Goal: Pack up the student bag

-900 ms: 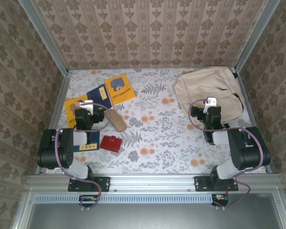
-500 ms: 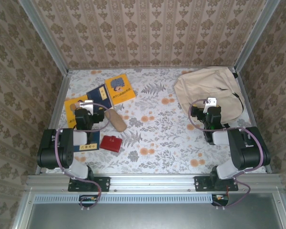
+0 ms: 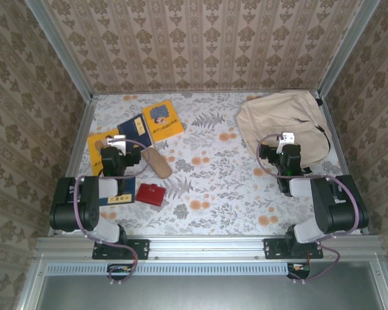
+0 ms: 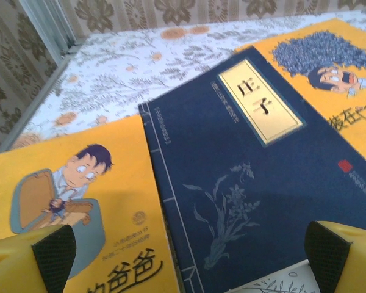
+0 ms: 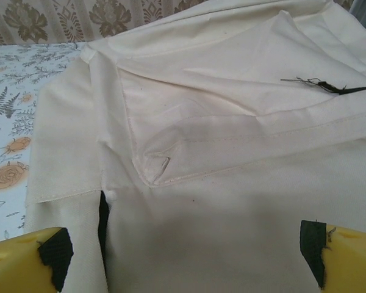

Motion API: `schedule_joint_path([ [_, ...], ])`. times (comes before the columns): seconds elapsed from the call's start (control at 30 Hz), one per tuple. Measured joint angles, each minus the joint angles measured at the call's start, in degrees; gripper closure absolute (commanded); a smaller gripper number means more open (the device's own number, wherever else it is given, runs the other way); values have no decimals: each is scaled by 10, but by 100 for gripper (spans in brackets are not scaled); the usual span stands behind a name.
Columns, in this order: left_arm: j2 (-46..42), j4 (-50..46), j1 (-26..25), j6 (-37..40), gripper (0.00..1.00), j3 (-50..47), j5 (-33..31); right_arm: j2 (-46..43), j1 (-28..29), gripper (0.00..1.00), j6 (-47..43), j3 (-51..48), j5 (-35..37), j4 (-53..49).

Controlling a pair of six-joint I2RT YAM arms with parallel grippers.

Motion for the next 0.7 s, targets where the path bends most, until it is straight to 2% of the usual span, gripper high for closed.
schedule_joint_path([
  [0.17,-112,-73,-2,-1,0,5,-19,-123,0,0,31,52,37,-151],
  [0.33,-197,-249,-12,-50,0,90,-44,-178,0,0,117,206,77,-366],
  [0.43,-220,-379,-12,-107,0,173,-39,-163,0,0,159,293,69,-482],
  [0.53,-223,-486,-12,-158,0,239,-21,-120,-2,0,185,361,26,-566],
  [0.7,-218,-615,-12,-206,0,279,34,9,-2,0,213,449,-63,-664],
])
